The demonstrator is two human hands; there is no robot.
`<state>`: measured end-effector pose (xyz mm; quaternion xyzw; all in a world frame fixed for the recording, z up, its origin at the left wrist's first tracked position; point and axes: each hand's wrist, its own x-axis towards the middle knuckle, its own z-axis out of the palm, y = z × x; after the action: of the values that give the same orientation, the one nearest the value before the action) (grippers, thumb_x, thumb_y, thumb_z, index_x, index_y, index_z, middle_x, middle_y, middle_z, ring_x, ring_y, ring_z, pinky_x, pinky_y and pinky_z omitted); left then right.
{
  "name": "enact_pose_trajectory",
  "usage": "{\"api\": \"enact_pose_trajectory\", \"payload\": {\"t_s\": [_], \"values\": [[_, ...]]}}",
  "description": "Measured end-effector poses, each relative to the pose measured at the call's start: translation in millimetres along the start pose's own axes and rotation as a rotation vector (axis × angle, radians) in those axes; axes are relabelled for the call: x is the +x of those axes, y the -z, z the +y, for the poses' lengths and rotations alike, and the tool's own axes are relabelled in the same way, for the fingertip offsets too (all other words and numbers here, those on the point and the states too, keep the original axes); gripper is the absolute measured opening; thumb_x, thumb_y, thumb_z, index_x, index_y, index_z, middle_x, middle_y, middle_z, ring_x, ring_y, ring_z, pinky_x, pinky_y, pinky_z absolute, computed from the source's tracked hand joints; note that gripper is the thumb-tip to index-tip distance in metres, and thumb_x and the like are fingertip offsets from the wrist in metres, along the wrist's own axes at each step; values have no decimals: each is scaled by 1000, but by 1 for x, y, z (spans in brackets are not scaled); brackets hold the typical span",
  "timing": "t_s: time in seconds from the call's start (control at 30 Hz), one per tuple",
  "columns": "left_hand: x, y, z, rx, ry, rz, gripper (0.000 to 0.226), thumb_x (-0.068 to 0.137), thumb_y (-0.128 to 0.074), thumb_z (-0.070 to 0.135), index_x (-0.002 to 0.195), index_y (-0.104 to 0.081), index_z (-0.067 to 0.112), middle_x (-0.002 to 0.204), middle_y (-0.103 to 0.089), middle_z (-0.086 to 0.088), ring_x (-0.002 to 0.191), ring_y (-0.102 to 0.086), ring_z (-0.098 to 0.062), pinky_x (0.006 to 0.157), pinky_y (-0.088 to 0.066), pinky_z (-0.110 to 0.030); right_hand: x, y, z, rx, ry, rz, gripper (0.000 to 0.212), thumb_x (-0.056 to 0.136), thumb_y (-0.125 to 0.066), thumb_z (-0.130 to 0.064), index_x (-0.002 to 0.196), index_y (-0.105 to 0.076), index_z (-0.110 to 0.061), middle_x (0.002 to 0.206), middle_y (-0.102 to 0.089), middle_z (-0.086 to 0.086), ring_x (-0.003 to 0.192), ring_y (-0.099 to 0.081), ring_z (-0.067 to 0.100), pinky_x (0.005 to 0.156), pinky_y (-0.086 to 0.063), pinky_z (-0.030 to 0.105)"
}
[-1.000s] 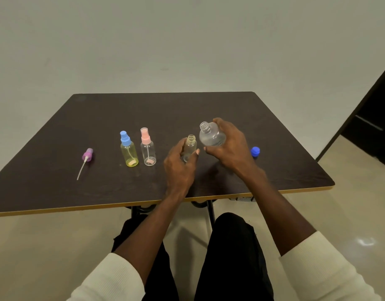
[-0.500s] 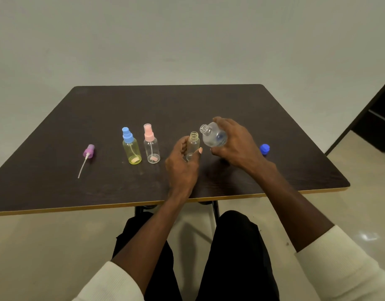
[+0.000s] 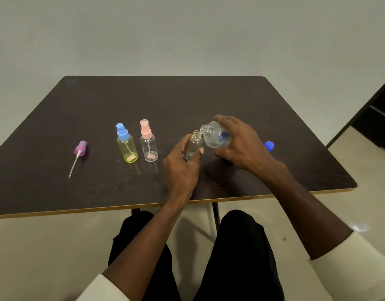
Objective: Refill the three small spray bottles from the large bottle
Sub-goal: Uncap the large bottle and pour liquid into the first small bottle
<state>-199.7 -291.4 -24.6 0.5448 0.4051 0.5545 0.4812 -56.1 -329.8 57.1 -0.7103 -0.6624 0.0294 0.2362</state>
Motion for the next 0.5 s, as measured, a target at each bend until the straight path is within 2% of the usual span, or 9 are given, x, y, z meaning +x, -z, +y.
{"api": "enact_pose_trajectory", "payload": {"t_s": [0.17, 0.5], "values": [[0, 0, -1, 1, 12, 1, 48, 85, -78, 8, 131, -67, 17, 121, -74, 6, 114, -68, -8, 104, -54, -41, 2, 3, 0, -30, -3, -23, 84, 75, -81, -24, 146, -38, -16, 148, -43, 5, 130, -46, 25, 108, -39, 40], [-1, 0, -1, -16, 36, -13, 52, 85, -79, 9, 135, -64, 11, 125, -72, 2, 117, -68, -9, 104, -54, -40, 3, 7, -1, -72, 32, -30, 82, 75, -80, -24, 146, -39, -15, 147, -45, 5, 131, -45, 24, 108, -37, 36]]}}
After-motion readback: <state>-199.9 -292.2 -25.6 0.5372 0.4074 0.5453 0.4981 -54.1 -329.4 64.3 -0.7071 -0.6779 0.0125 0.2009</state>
